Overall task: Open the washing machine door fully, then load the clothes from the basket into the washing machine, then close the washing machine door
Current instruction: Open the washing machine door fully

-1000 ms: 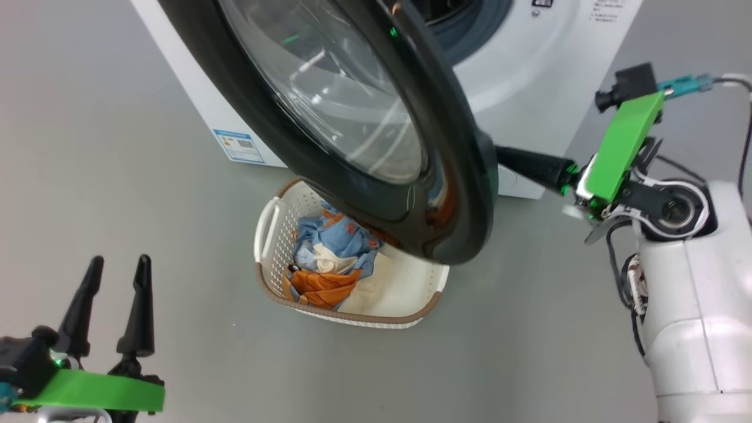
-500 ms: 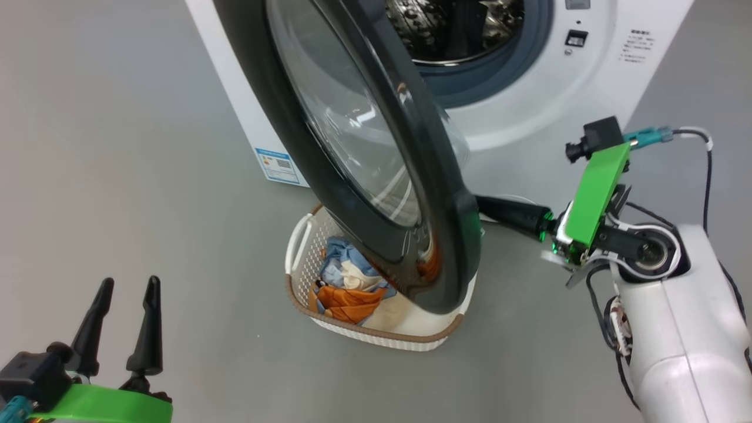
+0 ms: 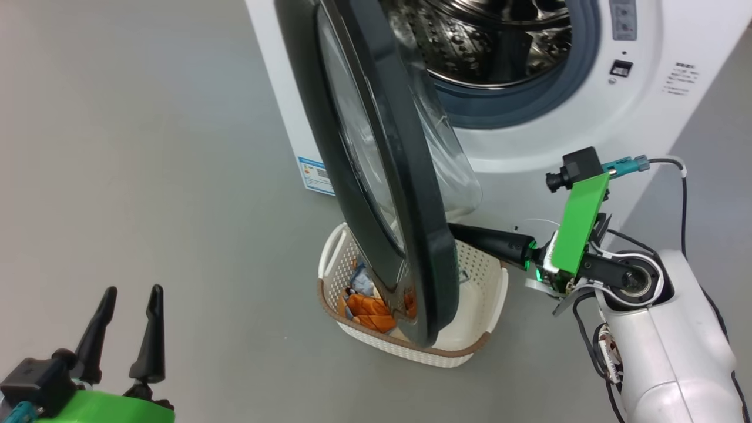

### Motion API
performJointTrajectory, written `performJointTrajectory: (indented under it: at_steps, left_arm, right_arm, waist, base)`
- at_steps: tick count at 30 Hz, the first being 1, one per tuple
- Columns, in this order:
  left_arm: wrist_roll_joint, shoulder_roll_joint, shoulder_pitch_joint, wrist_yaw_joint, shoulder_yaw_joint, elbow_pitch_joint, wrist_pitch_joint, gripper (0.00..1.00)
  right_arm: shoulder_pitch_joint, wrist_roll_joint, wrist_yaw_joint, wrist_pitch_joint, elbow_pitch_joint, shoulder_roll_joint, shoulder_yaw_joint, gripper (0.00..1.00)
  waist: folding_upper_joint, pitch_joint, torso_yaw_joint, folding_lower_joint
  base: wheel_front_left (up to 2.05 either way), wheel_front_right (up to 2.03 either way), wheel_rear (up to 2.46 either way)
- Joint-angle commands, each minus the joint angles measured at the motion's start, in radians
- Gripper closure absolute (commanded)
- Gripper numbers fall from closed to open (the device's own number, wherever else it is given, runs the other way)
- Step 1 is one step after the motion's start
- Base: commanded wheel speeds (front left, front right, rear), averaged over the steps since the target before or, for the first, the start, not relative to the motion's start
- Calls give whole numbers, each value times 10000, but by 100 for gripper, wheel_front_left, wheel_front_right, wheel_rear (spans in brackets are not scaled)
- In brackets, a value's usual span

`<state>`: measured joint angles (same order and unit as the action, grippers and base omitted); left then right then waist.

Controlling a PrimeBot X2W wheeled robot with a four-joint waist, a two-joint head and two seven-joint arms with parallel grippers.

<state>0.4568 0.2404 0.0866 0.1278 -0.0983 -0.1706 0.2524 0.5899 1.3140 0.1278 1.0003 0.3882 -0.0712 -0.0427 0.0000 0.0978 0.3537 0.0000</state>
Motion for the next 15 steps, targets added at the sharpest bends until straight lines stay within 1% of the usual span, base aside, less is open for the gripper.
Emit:
performJointTrajectory:
  at_steps: [1,15]
  left_arm:
    - [-151,196,162,29,373,144,94,0]
    - [-289,167,145,29,229,13,94,0]
  right_arm:
    - [-25,116,29,-9,-353,210,-305,100]
    - [-381,601,29,-275,-394,210,-710,100]
  waist:
    - [0,-158,223,0]
    - [0,-495,1173,0]
  base:
    - [0,0,0]
    - [0,0,0]
